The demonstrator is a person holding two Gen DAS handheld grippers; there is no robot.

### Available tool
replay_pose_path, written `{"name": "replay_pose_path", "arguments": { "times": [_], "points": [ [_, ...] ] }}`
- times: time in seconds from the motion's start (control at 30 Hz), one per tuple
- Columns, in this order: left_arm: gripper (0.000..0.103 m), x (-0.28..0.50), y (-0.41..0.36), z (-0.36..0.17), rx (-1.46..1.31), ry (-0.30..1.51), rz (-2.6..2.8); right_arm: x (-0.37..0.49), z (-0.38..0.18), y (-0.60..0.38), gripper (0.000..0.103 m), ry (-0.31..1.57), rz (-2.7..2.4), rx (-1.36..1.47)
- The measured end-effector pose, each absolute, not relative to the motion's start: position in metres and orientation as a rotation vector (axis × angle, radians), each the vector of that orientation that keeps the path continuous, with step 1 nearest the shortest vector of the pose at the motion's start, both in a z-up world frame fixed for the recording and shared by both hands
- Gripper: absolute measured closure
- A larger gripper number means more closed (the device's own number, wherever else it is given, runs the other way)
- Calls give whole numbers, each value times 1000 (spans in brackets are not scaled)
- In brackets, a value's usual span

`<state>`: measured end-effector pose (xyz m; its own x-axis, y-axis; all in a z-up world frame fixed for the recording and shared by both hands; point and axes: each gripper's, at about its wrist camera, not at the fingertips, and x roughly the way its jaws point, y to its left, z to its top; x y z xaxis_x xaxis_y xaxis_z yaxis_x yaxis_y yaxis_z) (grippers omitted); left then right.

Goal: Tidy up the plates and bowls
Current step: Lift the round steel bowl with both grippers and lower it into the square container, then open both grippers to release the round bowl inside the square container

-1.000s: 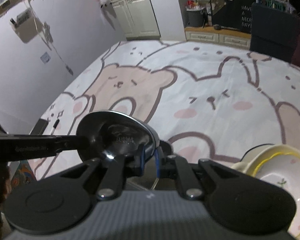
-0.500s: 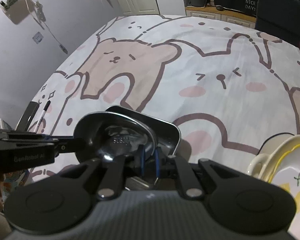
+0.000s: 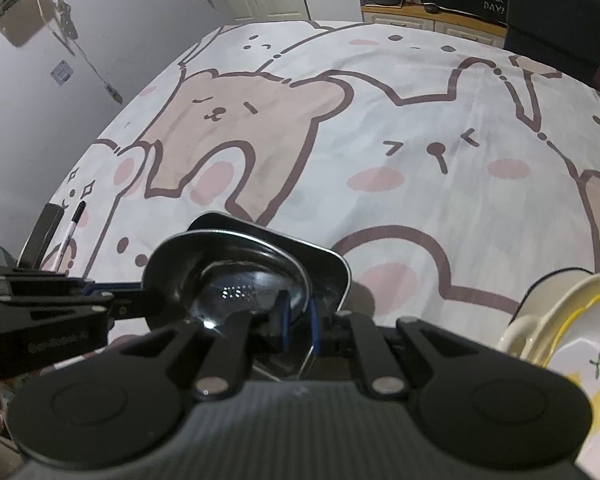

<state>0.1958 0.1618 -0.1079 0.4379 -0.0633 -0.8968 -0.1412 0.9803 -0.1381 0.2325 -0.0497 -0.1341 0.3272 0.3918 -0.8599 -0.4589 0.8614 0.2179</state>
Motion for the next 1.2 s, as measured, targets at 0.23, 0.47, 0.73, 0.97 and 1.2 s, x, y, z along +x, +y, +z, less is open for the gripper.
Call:
{"name": "replay_pose_path", "arguments": {
  "times": [0.23,0.47,0.73,0.97,1.2],
  "points": [
    [96,198,160,-112,-180,1132,55,235,-137,-45,90,1109,558,-83],
    [94,201,158,-114,-170,1140,53,239,-141,-42,90,1121,547,-99],
    [90,204,156,-117,-167,1144,48,241,-144,-39,90,1132,538,-113],
    [89,207,158,-119,-183,1151,47,243,-146,-40,85,1144,538,-96],
    [86,207,160,-120,-194,1160,45,242,-147,-40,73,1147,546,-75]
  ]
}}
